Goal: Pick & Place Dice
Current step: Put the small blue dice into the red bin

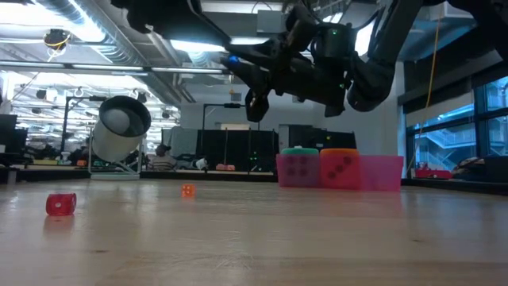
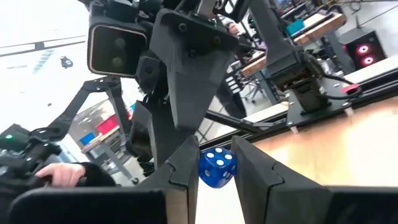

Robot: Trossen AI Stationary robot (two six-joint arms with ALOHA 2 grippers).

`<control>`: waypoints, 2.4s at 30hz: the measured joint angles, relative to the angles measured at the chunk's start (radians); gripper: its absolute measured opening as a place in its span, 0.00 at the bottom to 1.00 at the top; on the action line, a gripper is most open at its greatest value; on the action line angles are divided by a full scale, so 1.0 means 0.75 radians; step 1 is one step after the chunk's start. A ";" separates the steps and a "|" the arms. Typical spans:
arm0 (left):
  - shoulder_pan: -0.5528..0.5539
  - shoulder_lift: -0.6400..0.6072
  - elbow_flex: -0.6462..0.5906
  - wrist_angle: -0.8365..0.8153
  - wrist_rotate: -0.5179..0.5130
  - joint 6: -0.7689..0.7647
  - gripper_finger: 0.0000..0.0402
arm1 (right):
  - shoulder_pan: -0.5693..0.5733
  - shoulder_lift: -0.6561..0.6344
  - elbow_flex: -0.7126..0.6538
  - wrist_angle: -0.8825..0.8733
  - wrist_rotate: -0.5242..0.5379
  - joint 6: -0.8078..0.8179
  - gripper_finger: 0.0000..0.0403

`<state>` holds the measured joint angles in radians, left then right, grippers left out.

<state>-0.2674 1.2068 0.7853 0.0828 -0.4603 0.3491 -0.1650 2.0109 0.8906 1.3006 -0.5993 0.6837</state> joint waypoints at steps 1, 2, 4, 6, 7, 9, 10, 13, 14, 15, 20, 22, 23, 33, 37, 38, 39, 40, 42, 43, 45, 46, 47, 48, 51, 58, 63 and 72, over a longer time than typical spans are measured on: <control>-0.008 -0.009 0.000 -0.015 -0.021 -0.008 0.45 | -0.002 0.000 0.000 0.002 -0.013 0.008 0.19; -0.017 -0.019 0.000 -0.028 -0.052 -0.017 0.46 | -0.005 0.000 0.000 0.010 -0.029 0.012 0.19; -0.026 -0.040 0.000 -0.060 -0.121 -0.040 0.48 | -0.008 -0.004 0.000 0.018 -0.058 0.017 0.19; -0.036 -0.062 0.000 -0.095 -0.177 -0.069 0.48 | -0.009 -0.022 0.000 0.017 -0.092 0.017 0.19; -0.039 -0.075 0.000 -0.111 -0.196 -0.084 0.48 | -0.008 -0.037 0.000 0.018 -0.106 0.017 0.19; -0.044 -0.103 0.000 -0.136 -0.206 -0.110 0.48 | -0.008 -0.075 0.000 0.020 -0.141 0.013 0.19; -0.045 -0.118 0.000 -0.143 -0.206 -0.121 0.48 | -0.008 -0.095 0.001 0.019 -0.154 0.011 0.19; -0.053 -0.170 0.000 -0.171 -0.200 -0.162 0.47 | -0.009 -0.187 0.001 -0.084 -0.165 -0.048 0.19; -0.054 -0.190 0.000 -0.185 -0.194 -0.172 0.46 | -0.011 -0.225 0.001 -0.153 -0.164 -0.090 0.19; -0.054 -0.206 0.000 -0.199 -0.190 -0.184 0.46 | -0.012 -0.271 0.001 -0.246 -0.155 -0.139 0.19; -0.054 -0.272 0.001 -0.280 -0.190 -0.251 0.46 | -0.010 -0.568 0.001 -0.847 0.078 -0.487 0.19; -0.054 -0.291 0.000 -0.314 -0.189 -0.266 0.46 | 0.006 -0.700 0.001 -1.049 0.228 -0.626 0.19; -0.054 -0.299 -0.006 -0.315 -0.189 -0.271 0.46 | 0.016 -0.767 0.002 -1.151 0.306 -0.689 0.19; 0.013 -0.471 -0.170 -0.263 -0.140 -0.337 0.45 | 0.189 -1.233 -0.071 -1.636 0.970 -0.972 0.19; 0.052 -0.557 -0.265 -0.168 -0.061 -0.347 0.45 | 0.218 -1.334 -0.226 -1.619 1.084 -0.943 0.19; 0.061 -0.573 -0.284 -0.145 -0.039 -0.347 0.45 | 0.224 -1.363 -0.273 -1.593 1.114 -0.925 0.19; 0.070 -0.588 -0.300 -0.118 -0.014 -0.348 0.45 | 0.228 -1.390 -0.321 -1.557 1.139 -0.910 0.19; 0.076 -0.601 -0.318 -0.093 0.004 -0.348 0.45 | 0.232 -1.417 -0.368 -1.520 1.157 -0.891 0.19; 0.090 -0.622 -0.355 -0.044 0.040 -0.347 0.45 | 0.244 -1.473 -0.474 -1.427 1.184 -0.855 0.19; 0.099 -0.631 -0.373 -0.026 0.055 -0.347 0.45 | 0.250 -1.499 -0.526 -1.376 1.197 -0.841 0.19; 0.118 -0.640 -0.416 0.030 0.061 -0.347 0.44 | 0.262 -1.550 -0.636 -1.247 1.226 -0.820 0.19; 0.129 -0.645 -0.439 0.062 0.067 -0.347 0.44 | 0.267 -1.572 -0.686 -1.185 1.243 -0.819 0.19; 0.142 -0.650 -0.461 0.093 0.083 -0.347 0.44 | 0.272 -1.592 -0.733 -1.131 1.261 -0.818 0.19; 0.155 -0.653 -0.478 0.114 0.096 -0.347 0.44 | 0.275 -1.610 -0.773 -1.089 1.282 -0.813 0.19; 0.193 -0.654 -0.517 0.190 0.156 -0.357 0.44 | 0.275 -1.656 -0.844 -1.064 1.375 -0.772 0.19; 0.264 -0.652 -0.546 0.262 0.260 -0.381 0.43 | 0.258 -1.662 -0.855 -1.254 1.642 -0.783 0.19; 0.289 -0.635 -0.546 0.260 0.294 -0.392 0.44 | 0.191 -1.662 -0.855 -1.363 1.760 -0.781 0.19; 0.317 -0.579 -0.546 0.266 0.294 -0.434 0.43 | -0.017 -1.662 -0.699 -1.681 1.783 -0.776 0.19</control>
<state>-0.0296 0.7722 0.3759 0.2824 -0.2398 0.0237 -0.1774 0.7647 0.3661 0.0397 0.7383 0.1014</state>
